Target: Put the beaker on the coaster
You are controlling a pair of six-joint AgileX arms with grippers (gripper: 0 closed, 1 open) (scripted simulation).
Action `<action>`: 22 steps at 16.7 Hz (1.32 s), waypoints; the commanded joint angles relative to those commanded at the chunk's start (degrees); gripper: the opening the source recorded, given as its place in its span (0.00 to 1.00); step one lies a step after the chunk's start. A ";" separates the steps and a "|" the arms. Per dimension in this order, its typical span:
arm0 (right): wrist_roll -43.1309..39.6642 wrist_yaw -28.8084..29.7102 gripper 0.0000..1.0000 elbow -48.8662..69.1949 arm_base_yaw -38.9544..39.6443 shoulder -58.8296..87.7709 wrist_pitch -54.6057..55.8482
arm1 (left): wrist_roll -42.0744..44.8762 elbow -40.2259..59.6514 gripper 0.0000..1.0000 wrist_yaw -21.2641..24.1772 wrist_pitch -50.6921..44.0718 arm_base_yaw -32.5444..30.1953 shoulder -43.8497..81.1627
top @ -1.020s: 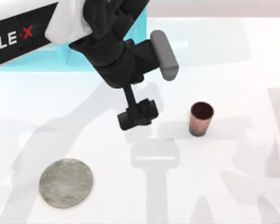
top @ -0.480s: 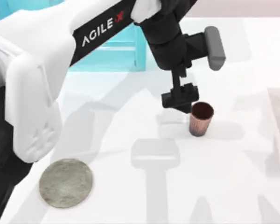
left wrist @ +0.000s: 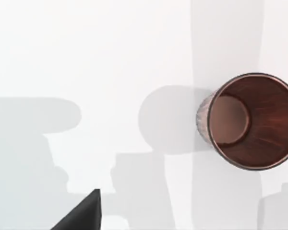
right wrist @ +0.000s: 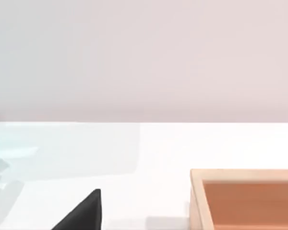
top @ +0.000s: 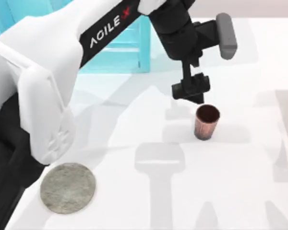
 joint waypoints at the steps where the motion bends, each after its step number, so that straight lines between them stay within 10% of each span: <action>1: 0.00 0.00 1.00 0.00 0.00 0.00 0.00 | 0.00 0.00 1.00 0.00 0.00 0.00 0.00; 17: 0.00 0.00 1.00 0.00 0.00 0.00 0.00 | -3.40 -11.53 1.00 -0.76 17.71 -3.38 5.14; 22: 0.00 0.00 1.00 0.00 0.00 0.00 0.00 | -3.40 -11.53 0.62 -0.76 17.71 -3.38 5.14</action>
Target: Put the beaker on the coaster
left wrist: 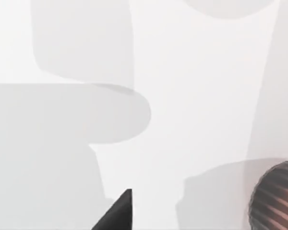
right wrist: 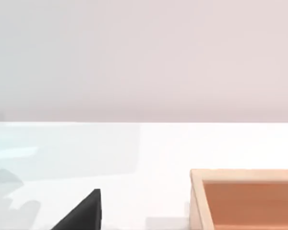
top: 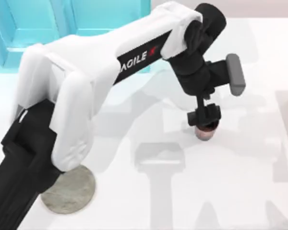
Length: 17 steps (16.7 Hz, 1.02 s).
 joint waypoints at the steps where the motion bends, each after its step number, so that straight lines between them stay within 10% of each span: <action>1: 0.00 0.00 1.00 0.00 0.00 0.00 0.00 | 0.00 0.00 0.55 0.00 0.00 0.00 0.00; 8: 0.00 0.00 1.00 0.00 0.00 0.00 0.00 | 0.00 0.00 0.02 0.00 0.00 0.00 0.00; 17: 0.00 0.00 1.00 0.00 0.00 0.00 0.00 | 0.06 -0.21 0.00 -0.01 -0.03 0.23 -0.41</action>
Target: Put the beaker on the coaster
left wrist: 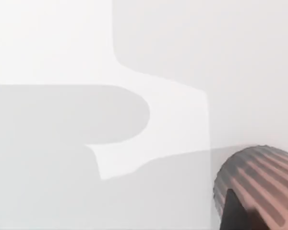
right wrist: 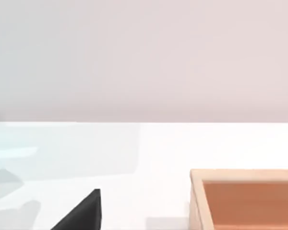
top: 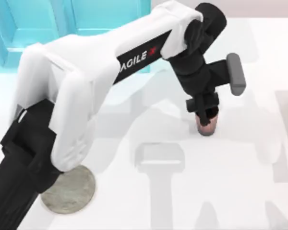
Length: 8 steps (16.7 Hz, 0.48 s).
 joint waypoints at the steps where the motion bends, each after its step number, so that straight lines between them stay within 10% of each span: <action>1: 0.00 0.00 1.00 0.00 0.00 0.00 0.00 | -0.05 -0.05 0.00 -0.02 0.01 0.01 -0.05; 8: 0.00 0.00 1.00 0.00 0.00 0.00 0.00 | -14.03 -15.08 0.00 -4.29 1.49 2.43 -13.13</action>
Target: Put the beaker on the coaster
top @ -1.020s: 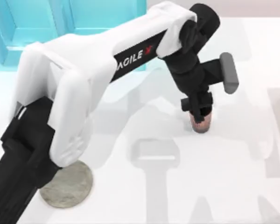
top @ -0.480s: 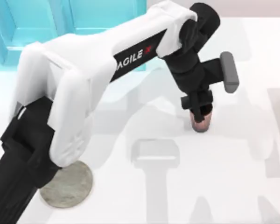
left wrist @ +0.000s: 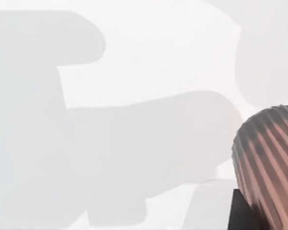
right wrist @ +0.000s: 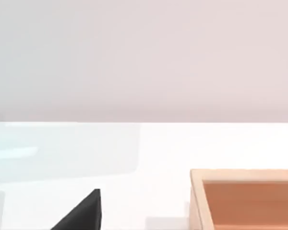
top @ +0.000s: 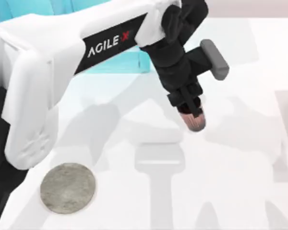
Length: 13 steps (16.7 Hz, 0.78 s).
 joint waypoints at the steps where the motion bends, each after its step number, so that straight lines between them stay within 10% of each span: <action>1: 0.00 0.00 1.00 0.00 0.00 0.00 0.00 | -3.53 -3.85 0.00 -1.06 0.35 0.60 -3.23; 13: 0.00 0.00 1.00 0.00 0.00 0.00 0.00 | -52.28 -57.59 0.00 -15.90 6.15 9.86 -49.92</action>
